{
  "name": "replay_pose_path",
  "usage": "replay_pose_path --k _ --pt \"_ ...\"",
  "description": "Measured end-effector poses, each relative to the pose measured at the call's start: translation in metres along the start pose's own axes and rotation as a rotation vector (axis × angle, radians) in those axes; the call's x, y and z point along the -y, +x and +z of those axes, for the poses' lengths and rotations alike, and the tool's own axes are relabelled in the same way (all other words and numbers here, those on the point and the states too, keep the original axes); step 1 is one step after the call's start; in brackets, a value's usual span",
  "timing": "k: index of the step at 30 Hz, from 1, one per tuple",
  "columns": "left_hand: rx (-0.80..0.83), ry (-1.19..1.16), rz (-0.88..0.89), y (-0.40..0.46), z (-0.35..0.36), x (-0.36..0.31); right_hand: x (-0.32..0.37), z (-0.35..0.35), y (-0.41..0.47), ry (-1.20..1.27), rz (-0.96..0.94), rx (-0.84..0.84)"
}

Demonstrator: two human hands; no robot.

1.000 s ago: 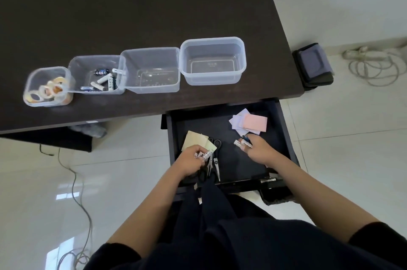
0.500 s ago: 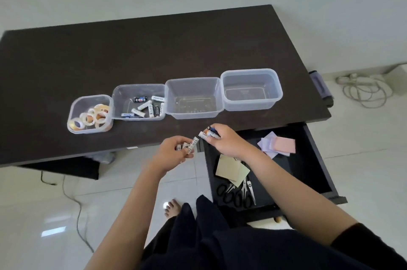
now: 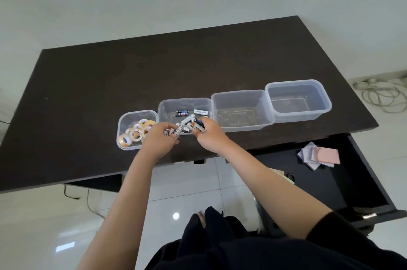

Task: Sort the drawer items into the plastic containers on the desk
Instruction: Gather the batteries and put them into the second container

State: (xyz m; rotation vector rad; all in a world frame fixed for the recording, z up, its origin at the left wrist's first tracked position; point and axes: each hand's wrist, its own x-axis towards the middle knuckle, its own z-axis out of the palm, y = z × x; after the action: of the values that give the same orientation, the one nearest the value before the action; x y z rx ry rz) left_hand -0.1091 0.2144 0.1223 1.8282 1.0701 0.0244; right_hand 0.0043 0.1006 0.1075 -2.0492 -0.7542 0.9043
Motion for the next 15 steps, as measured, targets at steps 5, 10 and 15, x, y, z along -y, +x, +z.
replay_pose_path --k 5,10,15 --pt "-0.056 0.010 -0.013 0.024 -0.024 0.004 0.024 0.009 0.028 -0.055 0.000 0.000" --pt "-0.047 0.077 0.010 0.044 -0.027 -0.008 0.034 0.011 0.057 -0.131 0.033 -0.032" --pt "0.014 0.197 0.067 0.066 -0.016 -0.015 0.034 0.011 0.073 -0.245 0.030 -0.050"
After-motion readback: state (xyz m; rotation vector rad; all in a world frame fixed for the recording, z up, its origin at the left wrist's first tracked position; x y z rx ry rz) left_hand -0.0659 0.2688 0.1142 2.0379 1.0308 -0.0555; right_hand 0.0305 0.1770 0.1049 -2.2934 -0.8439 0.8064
